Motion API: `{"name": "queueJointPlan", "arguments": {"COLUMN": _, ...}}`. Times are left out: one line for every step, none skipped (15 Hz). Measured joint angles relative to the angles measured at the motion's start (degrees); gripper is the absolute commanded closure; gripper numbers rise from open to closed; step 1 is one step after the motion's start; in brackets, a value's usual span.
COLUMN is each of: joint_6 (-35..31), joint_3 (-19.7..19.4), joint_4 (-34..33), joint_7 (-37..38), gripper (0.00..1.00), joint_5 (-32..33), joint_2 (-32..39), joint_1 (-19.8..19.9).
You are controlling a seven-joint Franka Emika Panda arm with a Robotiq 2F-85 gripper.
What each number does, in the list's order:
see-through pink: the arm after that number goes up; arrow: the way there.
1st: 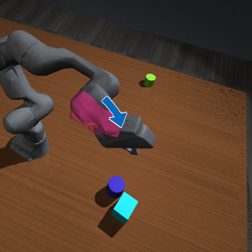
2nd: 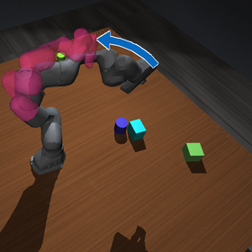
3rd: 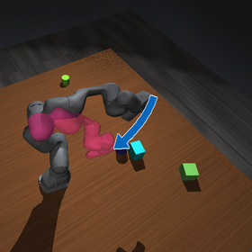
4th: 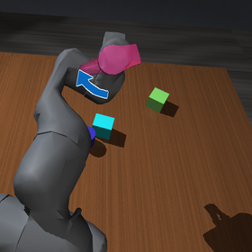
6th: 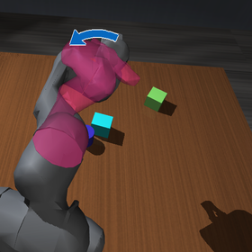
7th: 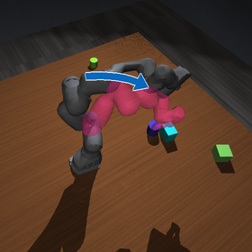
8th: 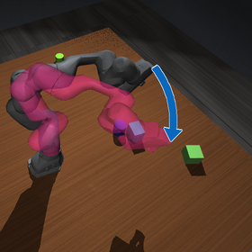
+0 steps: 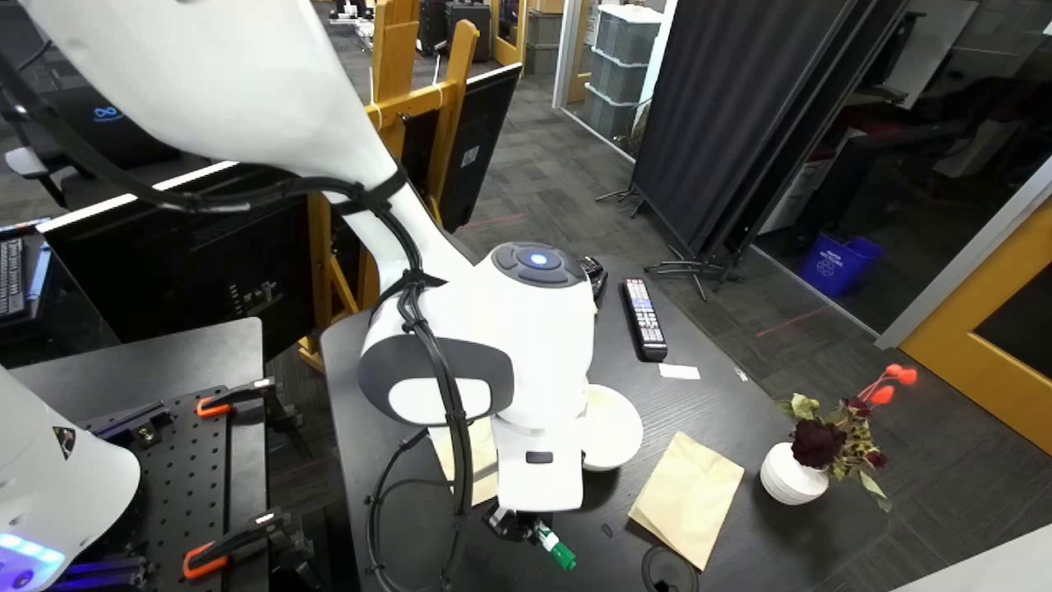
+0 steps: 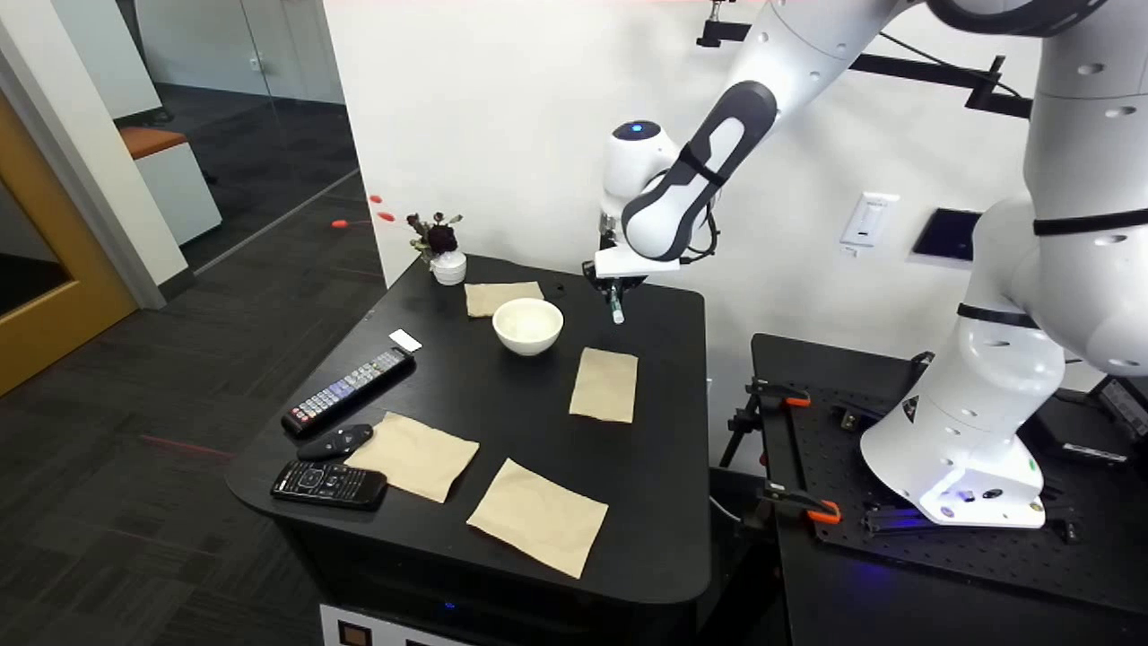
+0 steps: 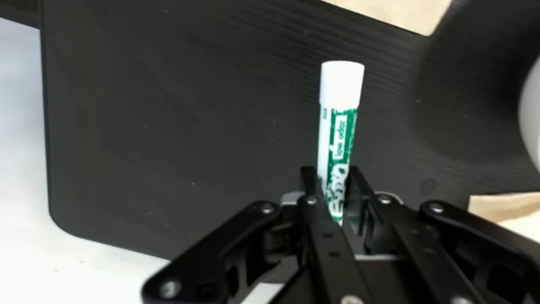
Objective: Put the green marker in the white bowl
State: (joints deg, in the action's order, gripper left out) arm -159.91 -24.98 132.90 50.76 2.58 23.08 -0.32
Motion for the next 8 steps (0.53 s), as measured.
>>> {"name": "queueJointPlan", "arguments": {"joint_6": -0.29, "joint_3": -0.39, "joint_4": 0.53, "joint_7": 0.05, "gripper": 0.95, "joint_5": 0.87, "joint_2": -1.97, "joint_1": -0.51}}
{"name": "queueJointPlan", "arguments": {"joint_6": -0.76, "joint_3": -0.62, "joint_4": 0.98, "joint_7": 0.15, "gripper": 0.95, "joint_5": 1.76, "joint_2": -3.81, "joint_1": -0.94}}
{"name": "queueJointPlan", "arguments": {"joint_6": -1.39, "joint_3": -0.74, "joint_4": 1.48, "joint_7": 0.32, "gripper": 0.95, "joint_5": 2.73, "joint_2": -5.59, "joint_1": -1.36}}
{"name": "queueJointPlan", "arguments": {"joint_6": -2.08, "joint_3": -0.86, "joint_4": 1.91, "joint_7": 0.73, "gripper": 0.95, "joint_5": 3.89, "joint_2": -7.27, "joint_1": -1.82}}
{"name": "queueJointPlan", "arguments": {"joint_6": -2.88, "joint_3": -0.92, "joint_4": 2.24, "joint_7": 1.62, "gripper": 0.95, "joint_5": 5.36, "joint_2": -8.7, "joint_1": -2.27}}
{"name": "queueJointPlan", "arguments": {"joint_6": -3.92, "joint_3": -1.15, "joint_4": 2.54, "joint_7": 3.21, "gripper": 0.95, "joint_5": 7.48, "joint_2": -9.92, "joint_1": -2.87}}
{"name": "queueJointPlan", "arguments": {"joint_6": -4.91, "joint_3": -1.5, "joint_4": 2.71, "joint_7": 5.5, "gripper": 0.95, "joint_5": 10.19, "joint_2": -10.87, "joint_1": -3.61}}
{"name": "queueJointPlan", "arguments": {"joint_6": -5.9, "joint_3": -2.29, "joint_4": 2.78, "joint_7": 8.12, "gripper": 0.95, "joint_5": 13.02, "joint_2": -11.49, "joint_1": -4.74}}
